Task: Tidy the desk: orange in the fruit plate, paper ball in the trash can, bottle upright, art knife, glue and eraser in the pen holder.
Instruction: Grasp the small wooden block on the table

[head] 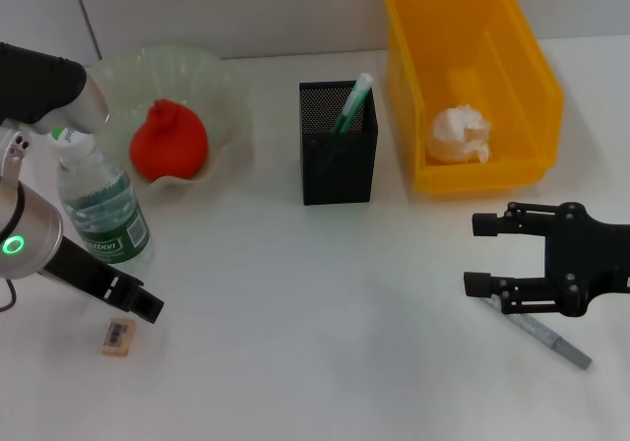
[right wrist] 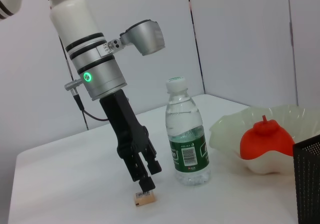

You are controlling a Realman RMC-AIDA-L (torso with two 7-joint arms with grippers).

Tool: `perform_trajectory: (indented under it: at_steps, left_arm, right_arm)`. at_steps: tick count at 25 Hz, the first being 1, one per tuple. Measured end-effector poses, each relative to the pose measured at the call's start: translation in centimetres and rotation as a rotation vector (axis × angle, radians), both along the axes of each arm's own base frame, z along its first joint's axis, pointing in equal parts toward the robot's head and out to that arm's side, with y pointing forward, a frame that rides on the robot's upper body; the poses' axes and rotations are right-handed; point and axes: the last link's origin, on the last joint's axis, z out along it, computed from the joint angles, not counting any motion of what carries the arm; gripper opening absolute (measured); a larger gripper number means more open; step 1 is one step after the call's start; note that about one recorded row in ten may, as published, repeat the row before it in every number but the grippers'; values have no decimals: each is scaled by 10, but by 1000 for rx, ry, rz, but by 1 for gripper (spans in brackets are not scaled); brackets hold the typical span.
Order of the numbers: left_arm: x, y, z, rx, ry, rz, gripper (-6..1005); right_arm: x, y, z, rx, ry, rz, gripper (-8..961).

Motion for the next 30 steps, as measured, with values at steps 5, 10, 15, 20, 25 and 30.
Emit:
perform_trajectory:
  at_steps: [5, 10, 15, 20, 25, 30]
  left_arm:
    - [-2, 1, 3, 16, -2, 14, 723]
    - [-3, -1, 6, 11, -2, 32, 722]
    - [-3, -4, 8, -2, -1, 50, 722]
    - [-6, -5, 7, -11, 1, 70, 722]
    - [-9, -6, 5, -24, 4, 89, 722]
    - [-11, -6, 2, -36, 9, 100, 723]
  right_arm:
    - [0, 0, 0, 0, 0, 0, 765]
    - [-1, 1, 0, 1, -1, 2, 764]
    - [-2, 2, 0, 2, -1, 7, 763]
    - [-1, 3, 0, 7, -2, 10, 763]
    - [-1, 4, -2, 9, -4, 8, 764]
    - [-1, 4, -2, 9, -4, 11, 765]
